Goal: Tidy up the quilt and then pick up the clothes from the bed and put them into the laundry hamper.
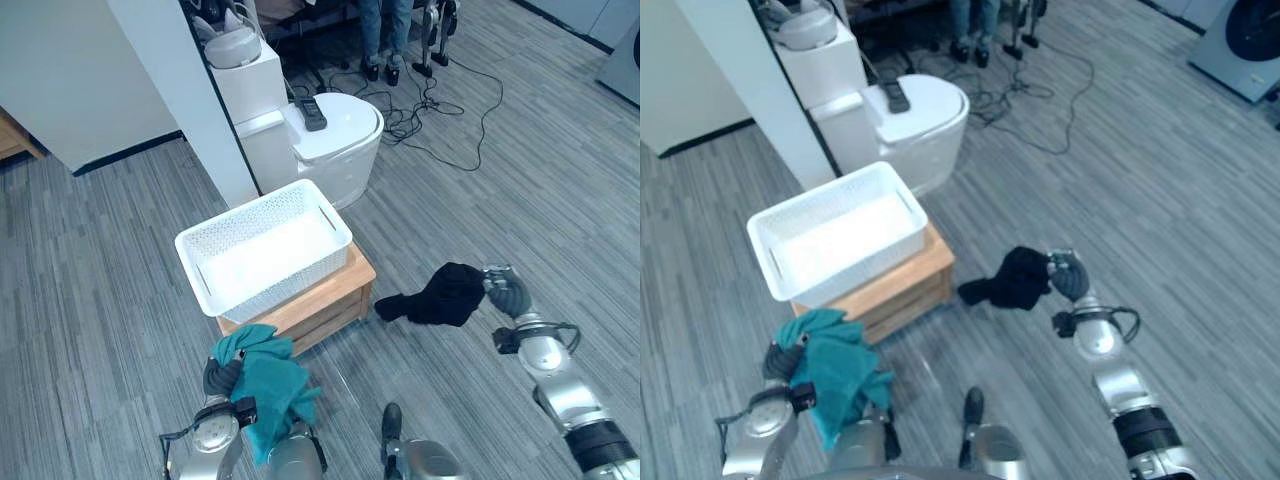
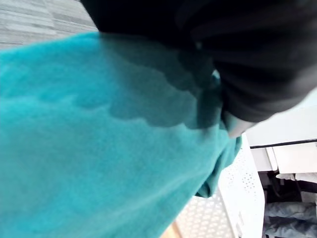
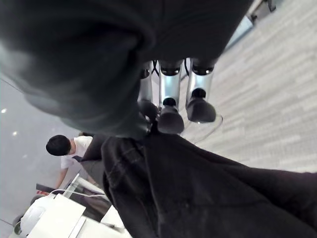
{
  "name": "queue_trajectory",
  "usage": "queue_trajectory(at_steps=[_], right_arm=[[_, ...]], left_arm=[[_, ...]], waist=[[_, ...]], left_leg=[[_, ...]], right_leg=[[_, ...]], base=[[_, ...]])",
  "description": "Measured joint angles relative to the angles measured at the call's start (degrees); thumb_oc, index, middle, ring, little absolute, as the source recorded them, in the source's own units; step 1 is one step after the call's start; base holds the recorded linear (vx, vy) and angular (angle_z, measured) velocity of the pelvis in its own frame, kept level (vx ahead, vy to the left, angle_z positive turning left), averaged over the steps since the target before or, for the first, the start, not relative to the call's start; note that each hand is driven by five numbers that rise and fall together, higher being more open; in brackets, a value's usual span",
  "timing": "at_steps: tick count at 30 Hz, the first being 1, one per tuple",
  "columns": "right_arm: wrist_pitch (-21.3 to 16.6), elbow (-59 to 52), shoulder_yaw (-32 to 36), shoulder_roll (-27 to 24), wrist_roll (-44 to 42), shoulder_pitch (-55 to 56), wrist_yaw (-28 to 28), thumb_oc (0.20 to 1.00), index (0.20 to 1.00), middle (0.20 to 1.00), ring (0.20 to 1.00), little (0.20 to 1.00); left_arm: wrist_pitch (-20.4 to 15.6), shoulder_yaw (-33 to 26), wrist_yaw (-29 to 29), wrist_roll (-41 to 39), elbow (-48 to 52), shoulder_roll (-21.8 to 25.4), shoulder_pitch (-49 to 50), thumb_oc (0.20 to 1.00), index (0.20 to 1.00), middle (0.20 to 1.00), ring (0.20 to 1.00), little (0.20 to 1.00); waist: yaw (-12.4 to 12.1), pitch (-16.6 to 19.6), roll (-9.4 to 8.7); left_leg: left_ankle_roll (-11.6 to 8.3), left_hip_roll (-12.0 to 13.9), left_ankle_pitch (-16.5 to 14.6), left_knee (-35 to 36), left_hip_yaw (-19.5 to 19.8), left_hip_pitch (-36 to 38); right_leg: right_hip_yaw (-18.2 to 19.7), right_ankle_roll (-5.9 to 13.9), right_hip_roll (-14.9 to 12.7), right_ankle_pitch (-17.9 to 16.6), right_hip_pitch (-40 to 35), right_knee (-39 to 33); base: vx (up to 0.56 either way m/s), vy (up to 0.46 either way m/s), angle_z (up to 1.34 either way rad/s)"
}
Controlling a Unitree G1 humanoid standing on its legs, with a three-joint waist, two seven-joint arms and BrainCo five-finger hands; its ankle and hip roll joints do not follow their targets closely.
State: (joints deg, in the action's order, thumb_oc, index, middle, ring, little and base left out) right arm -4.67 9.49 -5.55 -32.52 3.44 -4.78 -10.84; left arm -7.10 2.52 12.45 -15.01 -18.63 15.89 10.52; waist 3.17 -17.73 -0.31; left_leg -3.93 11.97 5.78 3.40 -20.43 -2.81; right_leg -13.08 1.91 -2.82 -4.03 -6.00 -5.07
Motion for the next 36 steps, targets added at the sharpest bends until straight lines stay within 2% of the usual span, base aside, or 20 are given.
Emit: queue_trajectory(at_steps=[1,3,5,6,8,9,10,11,12,13,14,15,19,20,22,24,26,28,30,36], right_arm=[[0.7,-4.9,2.5,-2.4,0.1,0.9,0.1,0.2,0.2,0.2,0.2,0.2],[0.6,-8.6,3.7,-2.7,0.3,-0.7,0.1,0.2,0.2,0.2,0.2,0.2],[0.1,-10.7,2.8,-2.4,0.5,-2.9,0.1,0.2,0.2,0.2,0.2,0.2],[-1.2,-12.4,2.6,-2.3,0.5,-3.2,0.1,0.2,0.2,0.2,0.2,0.2],[-1.9,-12.7,2.2,-2.2,0.5,-3.1,0.2,0.2,0.2,0.2,0.2,0.2],[-1.4,-13.0,2.1,-2.5,0.4,-3.5,0.2,0.2,0.2,0.2,0.2,0.2],[0.0,-14.6,1.4,-3.1,0.1,-6.4,0.5,0.2,0.2,0.2,0.2,0.2],[0.5,-16.8,-0.5,-5.4,0.0,-12.2,0.7,0.2,0.2,0.2,0.2,0.2],[0.0,-17.8,-0.6,-7.3,0.0,-14.6,0.8,0.2,0.2,0.2,0.2,0.2],[-1.9,-17.6,0.2,-7.8,-0.1,-18.0,-0.1,0.2,0.2,0.2,0.2,0.2],[-2.1,-17.5,-0.1,-8.3,-0.1,-19.8,-0.4,0.2,0.2,0.2,0.2,0.2],[-2.2,-17.2,-1.4,-9.6,-0.3,-22.5,-0.8,0.2,0.2,0.2,0.2,0.2],[-3.8,-14.8,-6.4,-15.6,-2.4,-35.0,-1.6,0.2,0.2,0.2,0.2,0.2],[-4.2,-14.2,-10.5,-20.0,-2.5,-41.2,-1.4,0.2,0.2,0.2,0.2,0.2],[-4.7,-10.9,-13.9,-20.7,-3.7,-48.7,-2.2,0.2,0.2,0.2,0.2,0.2],[-4.9,-8.8,-14.8,-20.9,-4.0,-54.6,-3.4,0.2,0.2,0.2,0.2,0.2],[-5.0,-5.2,-19.2,-20.7,-4.1,-63.1,-4.4,0.2,0.2,0.2,0.2,0.2],[-5.2,-3.8,-20.5,-19.8,-4.1,-65.3,-5.3,0.2,0.2,0.2,0.2,0.2],[-5.2,0.4,-25.6,-18.5,-4.0,-71.0,-5.5,0.2,0.2,0.2,0.2,0.2],[-5.0,9.7,-31.7,-12.2,-3.5,-75.9,-6.0,0.2,0.2,0.2,0.2,0.2]], left_arm=[[0.1,-0.1,-0.9,0.1,0.5,0.8,-1.0,0.2,0.2,0.2,0.2,0.2],[0.2,0.0,-1.2,0.1,0.5,1.8,-1.6,0.2,0.2,0.2,0.2,0.2],[0.2,0.0,-1.2,0.1,0.8,3.1,-1.3,0.2,0.2,0.2,0.2,0.2],[0.1,0.0,-1.1,0.2,0.9,4.6,-1.4,0.2,0.2,0.2,0.2,0.2],[0.2,-0.3,-1.1,0.2,0.9,6.1,-1.4,0.2,0.2,0.2,0.2,0.2],[0.0,-0.1,-1.1,0.1,0.7,6.5,-1.4,0.2,0.2,0.2,0.2,0.2],[-0.1,-0.3,-1.0,0.0,-0.3,6.5,-1.6,0.2,0.2,0.2,0.2,0.2],[0.3,-0.7,-1.1,-0.2,-2.8,6.0,-2.5,0.2,0.2,0.2,0.2,0.2],[0.9,-0.4,-1.4,-0.2,-3.2,6.4,-3.4,0.2,0.2,0.2,0.2,0.2],[0.9,-0.3,-1.7,-0.3,-2.5,6.4,-2.8,0.2,0.2,0.2,0.2,0.2],[0.9,-0.2,-1.7,-0.5,-2.4,6.0,-2.4,0.2,0.2,0.2,0.2,0.2],[0.9,0.2,-1.7,-0.7,-2.3,5.2,-1.4,0.2,0.2,0.2,0.2,0.2],[0.8,2.8,-2.8,-2.8,-1.5,3.3,1.6,0.2,0.2,0.2,0.2,0.2],[0.8,3.5,-3.3,-2.8,-1.4,2.9,1.6,0.2,0.2,0.2,0.2,0.2],[0.7,4.5,-3.4,-2.8,-1.5,2.8,1.6,0.2,0.2,0.2,0.2,0.2],[0.7,5.1,-3.6,-2.8,-1.6,2.7,0.7,0.2,0.2,0.2,0.2,0.2],[0.5,5.7,-3.7,-2.9,-1.6,2.8,0.3,0.2,0.2,0.2,0.2,0.2],[0.4,6.1,-3.6,-2.9,-1.6,3.0,0.0,0.2,0.2,0.2,0.2,0.2],[0.0,6.4,-3.7,-2.9,-1.6,3.5,0.1,0.2,0.2,0.2,0.2,0.2],[-0.5,6.8,-3.7,-2.9,-2.2,4.7,0.7,0.2,0.2,0.2,0.2,0.2]], waist=[[0.2,0.2,-0.89],[0.4,0.2,-1.46],[0.6,0.4,-1.43],[0.7,1.1,-2.37],[-0.1,2.1,-3.93],[0.0,2.2,-4.23],[0.7,1.9,-3.56],[2.3,1.0,-2.07],[2.9,1.1,-2.06],[2.6,2.7,-5.02],[2.5,3.1,-6.39],[2.1,3.5,-6.81],[0.5,4.9,-6.04],[0.5,5.1,-5.95],[0.5,5.7,-6.17],[-0.1,5.8,-6.46],[-0.2,6.0,-6.62],[-0.8,6.3,-7.09],[-1.2,6.9,-7.67],[-3.3,10.4,-8.75]], left_leg=[[0.95,-2.7,1.7,0.7,-2.1,0.6],[1.75,-5.1,1.9,1.7,-2.5,2.6],[4.18,-6.0,1.6,1.5,-2.5,3.7],[4.8,-7.3,1.5,1.3,-2.2,4.1],[5.33,-8.3,0.9,1.3,-2.2,4.1],[6.02,-8.9,0.0,1.2,-0.5,4.1],[6.33,-8.1,-0.4,1.0,0.6,3.5],[5.67,-7.0,0.3,1.1,1.9,2.5],[5.76,-7.2,0.9,1.4,2.4,2.5],[5.17,-9.2,0.1,1.6,2.7,3.6],[4.47,-10.2,-0.6,1.8,3.7,5.0],[4.03,-10.3,-1.3,1.8,3.9,6.2],[2.18,-7.3,-1.5,1.6,3.9,6.7],[1.76,-6.6,-1.0,1.5,3.9,6.8],[1.68,-6.0,-1.0,1.4,4.0,7.0],[1.65,-5.6,-0.9,1.4,4.1,7.0],[1.59,-5.6,-0.9,1.4,4.3,7.0],[1.56,-5.6,-0.9,1.4,4.9,7.0],[1.27,-5.7,-0.9,1.5,5.3,6.8],[0.72,-5.6,-0.7,1.6,6.4,3.4]], right_leg=[[-0.9,1.77,-3.0,0.6,-0.9,0.4],[-1.1,4.35,-5.9,1.3,-0.7,3.9],[-0.6,4.95,-7.3,1.9,1.2,10.5],[-0.5,5.66,-9.6,4.1,3.4,14.6],[-0.6,5.68,-11.1,4.0,5.0,14.2],[0.4,5.24,-10.2,4.4,5.9,13.6],[6.9,2.34,-7.7,6.9,8.4,15.3],[13.4,2.0,-4.0,8.0,9.5,13.0],[12.6,2.88,-3.3,7.0,9.3,8.4],[11.9,4.47,-4.1,3.1,7.2,0.3],[11.7,4.34,-4.9,-1.1,5.7,0.0],[11.0,4.22,-5.0,-3.7,4.4,0.0],[9.6,2.86,-2.2,-3.3,3.7,0.1],[9.5,2.29,-1.6,-3.7,3.7,0.4],[9.0,2.28,-0.8,-3.7,3.5,0.4],[8.8,2.28,-0.5,-3.7,3.5,0.4],[8.6,2.27,-0.5,-3.7,3.4,0.4],[8.2,2.19,-0.5,-3.6,3.1,0.3],[7.5,1.72,-0.7,-3.2,2.8,0.2],[6.6,1.65,-0.7,-2.8,5.8,0.1]], base=[[0.23,0.255,0.4],[0.07,0.133,0.16],[0.01,0.031,0.15],[0.0,0.0,0.33],[0.3,0.068,0.26],[0.38,0.017,0.08],[0.11,-0.066,0.25],[0.1,-0.064,0.36],[0.14,-0.042,0.64],[0.17,-0.038,0.62],[0.1,-0.025,0.61],[0.05,-0.006,0.25],[0.09,-0.018,0.05],[0.06,-0.02,-0.01],[0.07,-0.013,0.0],[0.05,-0.006,0.02],[0.06,-0.003,0.03],[0.06,-0.006,0.09],[0.07,-0.017,0.13],[0.02,-0.011,0.11]])
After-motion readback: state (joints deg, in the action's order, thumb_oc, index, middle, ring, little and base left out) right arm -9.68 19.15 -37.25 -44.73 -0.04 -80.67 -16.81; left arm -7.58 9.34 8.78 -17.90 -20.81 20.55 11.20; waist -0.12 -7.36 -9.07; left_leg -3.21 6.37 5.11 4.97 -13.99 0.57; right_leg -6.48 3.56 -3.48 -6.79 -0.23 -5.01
